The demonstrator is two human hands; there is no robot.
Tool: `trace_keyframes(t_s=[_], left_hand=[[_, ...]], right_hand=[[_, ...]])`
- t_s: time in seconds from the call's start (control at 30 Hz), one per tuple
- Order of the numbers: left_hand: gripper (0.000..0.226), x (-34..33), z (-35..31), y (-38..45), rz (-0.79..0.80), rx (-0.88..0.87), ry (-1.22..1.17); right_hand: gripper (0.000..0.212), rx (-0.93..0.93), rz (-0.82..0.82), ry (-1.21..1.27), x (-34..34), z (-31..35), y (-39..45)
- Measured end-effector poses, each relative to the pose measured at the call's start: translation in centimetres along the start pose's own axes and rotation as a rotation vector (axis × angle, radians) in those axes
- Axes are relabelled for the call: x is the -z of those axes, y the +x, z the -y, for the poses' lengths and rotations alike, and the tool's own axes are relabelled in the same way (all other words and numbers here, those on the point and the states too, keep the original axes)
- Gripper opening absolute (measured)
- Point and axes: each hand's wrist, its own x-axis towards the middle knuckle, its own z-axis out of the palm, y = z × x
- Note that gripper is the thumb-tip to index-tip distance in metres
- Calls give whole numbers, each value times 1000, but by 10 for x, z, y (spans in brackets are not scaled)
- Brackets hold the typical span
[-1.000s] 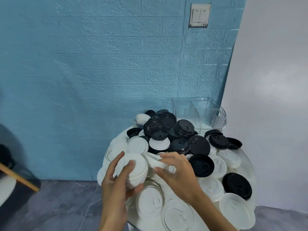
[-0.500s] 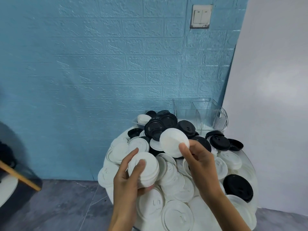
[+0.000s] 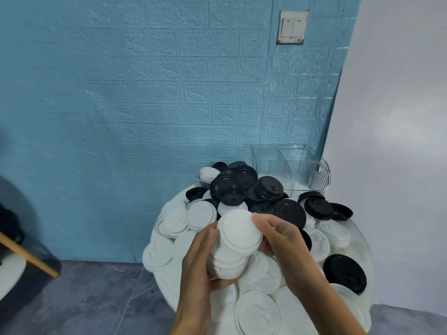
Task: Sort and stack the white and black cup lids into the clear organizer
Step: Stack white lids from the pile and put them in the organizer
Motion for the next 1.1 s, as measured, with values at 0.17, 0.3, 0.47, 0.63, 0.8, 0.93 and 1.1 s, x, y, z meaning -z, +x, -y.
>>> trace_keyframes(t_s=[0.17,0.3,0.47,0.63,0.8,0.93,1.1], left_hand=[[68,-2,1,-1,29,-12,39],[58,-3,3,0,37,-22,51],[40,-5,8,2,28,-11,54],[36,-2,11,4,-8,-40,89],[36,-2,11,5,-32,-63,99],[29,-1,11,2,-16,-55,113],[50,5,9,2,-6,-61,117]], right_hand=[[29,-23,27,-73,-3,-5,1],[23,29,25,-193,-10,-7,-2],[9,130,-118,-349,-14,-13,-1],[14,108,-18,-401,-16,-15,0],[16,55,93,-245,-17,-12,1],[14,18,129,-173,-18,-11,-1],[8,56,122,-124,-20,-16,0]])
